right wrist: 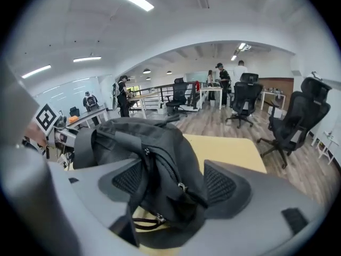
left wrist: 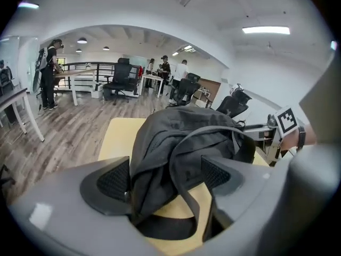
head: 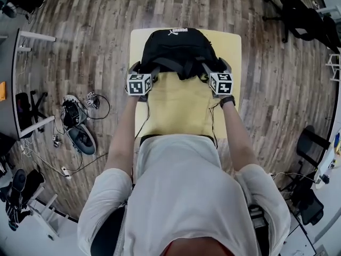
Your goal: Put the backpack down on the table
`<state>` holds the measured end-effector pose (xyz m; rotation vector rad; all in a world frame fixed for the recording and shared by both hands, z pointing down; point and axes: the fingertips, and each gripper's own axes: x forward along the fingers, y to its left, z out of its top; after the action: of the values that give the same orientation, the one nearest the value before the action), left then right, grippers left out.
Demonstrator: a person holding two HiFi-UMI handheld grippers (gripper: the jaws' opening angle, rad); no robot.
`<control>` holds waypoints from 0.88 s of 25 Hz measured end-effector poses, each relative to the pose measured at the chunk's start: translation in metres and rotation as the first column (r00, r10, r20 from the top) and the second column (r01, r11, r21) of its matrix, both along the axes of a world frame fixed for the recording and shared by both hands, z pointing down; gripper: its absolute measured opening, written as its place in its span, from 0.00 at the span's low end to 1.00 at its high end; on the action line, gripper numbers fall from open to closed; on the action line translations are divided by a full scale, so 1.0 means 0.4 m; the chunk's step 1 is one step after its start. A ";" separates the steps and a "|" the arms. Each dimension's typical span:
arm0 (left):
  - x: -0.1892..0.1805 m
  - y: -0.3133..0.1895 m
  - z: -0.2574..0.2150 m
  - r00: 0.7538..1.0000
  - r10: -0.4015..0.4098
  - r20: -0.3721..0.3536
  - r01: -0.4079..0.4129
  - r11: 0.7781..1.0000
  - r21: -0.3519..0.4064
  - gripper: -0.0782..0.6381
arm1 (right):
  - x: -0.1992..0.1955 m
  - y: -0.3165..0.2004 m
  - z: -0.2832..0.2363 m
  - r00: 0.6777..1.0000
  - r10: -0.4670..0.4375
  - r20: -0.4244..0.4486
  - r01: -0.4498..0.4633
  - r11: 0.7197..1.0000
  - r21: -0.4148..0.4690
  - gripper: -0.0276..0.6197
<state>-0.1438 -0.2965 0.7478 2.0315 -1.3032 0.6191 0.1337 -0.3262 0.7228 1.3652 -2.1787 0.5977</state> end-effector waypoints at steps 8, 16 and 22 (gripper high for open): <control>-0.021 0.100 -0.113 1.000 0.027 0.016 -0.028 0.993 0.116 0.67 | -0.017 0.082 -0.117 1.000 -0.004 0.020 0.003 0.997 0.073 0.54; 0.036 0.173 -0.213 0.996 0.085 0.022 -0.088 0.973 0.214 0.67 | -0.064 0.160 -0.240 1.000 -0.024 0.004 0.024 0.992 0.123 0.54; 0.088 0.215 -0.284 0.987 0.158 0.043 -0.163 0.950 0.267 0.67 | -0.067 0.231 -0.247 0.988 -0.096 -0.121 0.108 0.989 0.097 0.54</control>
<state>-0.1084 -0.2107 0.6340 2.3781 -1.3019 0.5611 0.1067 -0.2336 0.6240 1.2971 -2.1956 0.3623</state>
